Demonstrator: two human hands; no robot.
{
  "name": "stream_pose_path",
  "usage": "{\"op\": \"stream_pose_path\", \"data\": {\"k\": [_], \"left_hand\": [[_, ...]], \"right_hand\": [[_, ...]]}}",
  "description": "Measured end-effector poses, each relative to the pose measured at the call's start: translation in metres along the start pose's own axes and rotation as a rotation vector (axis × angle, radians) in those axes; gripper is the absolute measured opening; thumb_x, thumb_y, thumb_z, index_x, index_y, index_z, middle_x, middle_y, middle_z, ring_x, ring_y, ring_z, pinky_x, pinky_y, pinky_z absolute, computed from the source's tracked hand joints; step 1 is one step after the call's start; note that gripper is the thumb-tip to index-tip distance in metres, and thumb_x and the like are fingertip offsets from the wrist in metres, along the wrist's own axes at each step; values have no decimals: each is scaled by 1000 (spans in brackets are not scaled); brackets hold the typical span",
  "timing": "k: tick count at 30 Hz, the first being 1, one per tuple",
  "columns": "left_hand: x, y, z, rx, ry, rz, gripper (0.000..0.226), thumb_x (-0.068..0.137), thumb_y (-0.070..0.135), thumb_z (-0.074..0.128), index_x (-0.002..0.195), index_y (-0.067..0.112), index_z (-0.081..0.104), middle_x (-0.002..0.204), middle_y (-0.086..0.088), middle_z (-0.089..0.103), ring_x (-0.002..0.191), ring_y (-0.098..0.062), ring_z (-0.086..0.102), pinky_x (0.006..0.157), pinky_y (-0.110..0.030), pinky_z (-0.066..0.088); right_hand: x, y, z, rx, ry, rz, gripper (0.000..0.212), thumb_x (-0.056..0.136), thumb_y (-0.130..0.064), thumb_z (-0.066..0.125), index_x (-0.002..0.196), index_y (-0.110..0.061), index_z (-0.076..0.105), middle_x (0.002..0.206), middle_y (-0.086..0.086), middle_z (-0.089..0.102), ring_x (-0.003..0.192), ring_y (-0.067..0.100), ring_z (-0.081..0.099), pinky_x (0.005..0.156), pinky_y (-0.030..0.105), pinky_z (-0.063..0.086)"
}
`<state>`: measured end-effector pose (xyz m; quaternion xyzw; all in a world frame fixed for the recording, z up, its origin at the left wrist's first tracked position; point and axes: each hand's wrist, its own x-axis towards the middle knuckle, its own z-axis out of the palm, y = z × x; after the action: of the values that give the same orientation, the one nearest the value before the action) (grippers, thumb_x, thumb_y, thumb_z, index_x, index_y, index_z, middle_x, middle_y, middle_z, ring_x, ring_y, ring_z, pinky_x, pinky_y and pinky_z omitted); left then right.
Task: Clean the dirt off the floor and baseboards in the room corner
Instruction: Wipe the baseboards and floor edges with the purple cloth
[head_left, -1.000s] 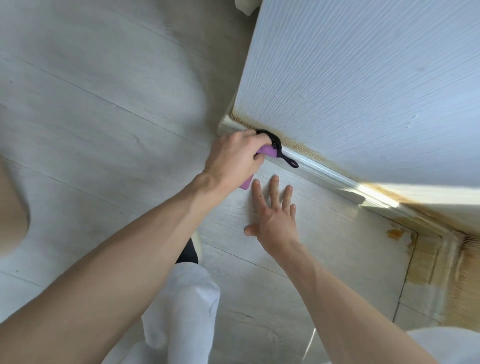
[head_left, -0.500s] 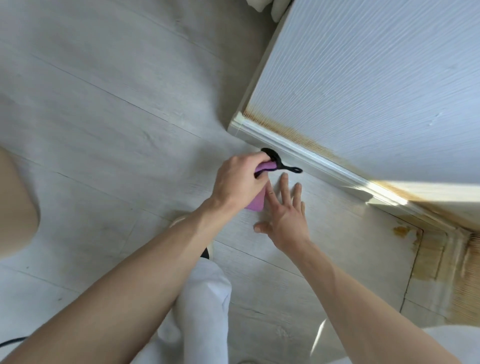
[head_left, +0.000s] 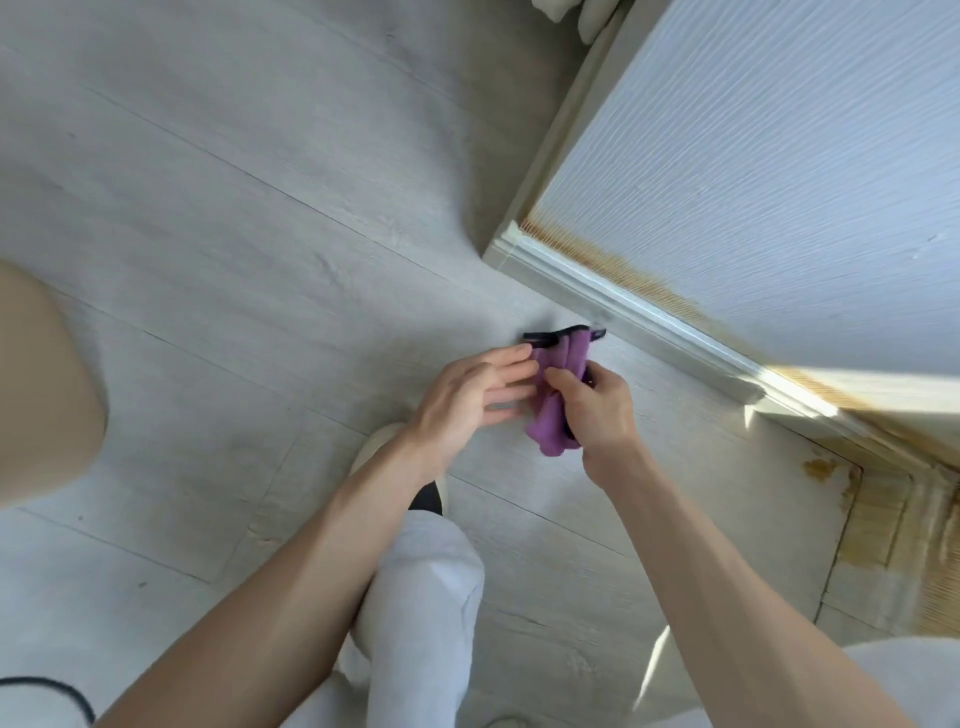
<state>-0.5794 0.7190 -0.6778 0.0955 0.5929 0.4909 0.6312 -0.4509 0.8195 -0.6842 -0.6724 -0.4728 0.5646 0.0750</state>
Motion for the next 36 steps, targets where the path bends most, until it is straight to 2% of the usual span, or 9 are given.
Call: {"op": "stream_pose_path", "data": {"k": [2,5,8,12,16,18,26,33,36], "left_hand": [[2,-5,-7,73,88,22,43,106,3,32,133,14,63,125,-5,72,108,-18,72,89,-31,59],[6,-10,-15,69,238,58,42,103,0,33,120,13,69,109,-6,77,91,-19,75,78,-30,58],[9,-13,-20,22,325,110,42,102,-3,33,108,16,71,94,-4,78,75,-16,72,67,-25,55],[3,-18,-28,-38,433,145,43,100,-6,33,105,13,71,81,0,78,64,-13,68,60,-21,52],[-3,-16,-40,-97,544,157,43,97,-6,34,104,14,71,81,-5,77,62,-17,64,60,-24,51],[-4,-13,-46,-105,594,175,40,97,-5,35,105,12,71,80,-4,77,60,-17,64,57,-25,51],[-2,-1,-45,-78,582,214,41,97,-5,35,101,15,71,81,-5,77,61,-17,63,59,-25,53],[-4,-3,-47,-67,614,217,42,94,-6,35,100,15,72,80,-5,77,61,-17,65,58,-26,53],[-5,-3,-48,-75,611,236,44,95,-7,34,98,16,71,78,-3,76,59,-17,64,57,-25,52]], "right_hand": [[4,0,-10,156,133,99,6,94,-12,63,89,-10,66,78,5,68,66,20,66,53,29,52],[7,-2,-11,272,295,209,9,97,-17,61,89,-15,65,87,6,70,80,24,70,71,40,59],[15,-20,12,274,300,203,11,98,-18,61,88,-17,66,90,9,74,84,28,73,75,43,61],[26,-59,74,226,238,123,22,94,-14,64,72,-20,60,75,2,66,73,24,67,61,33,53],[21,-83,126,146,110,49,26,93,-17,66,69,-22,58,74,-1,63,81,24,67,78,36,59],[16,-72,117,181,104,88,23,93,-20,68,71,-22,63,74,0,65,79,22,67,74,35,58],[24,-44,60,412,370,194,15,94,-13,67,80,-16,67,81,-1,69,82,20,69,71,33,59],[27,-77,114,468,66,249,15,96,-10,65,85,-19,69,80,-4,70,80,19,68,66,30,53],[17,-54,94,514,-136,217,12,95,-10,69,104,-3,70,103,17,73,93,28,68,74,36,55]]}}
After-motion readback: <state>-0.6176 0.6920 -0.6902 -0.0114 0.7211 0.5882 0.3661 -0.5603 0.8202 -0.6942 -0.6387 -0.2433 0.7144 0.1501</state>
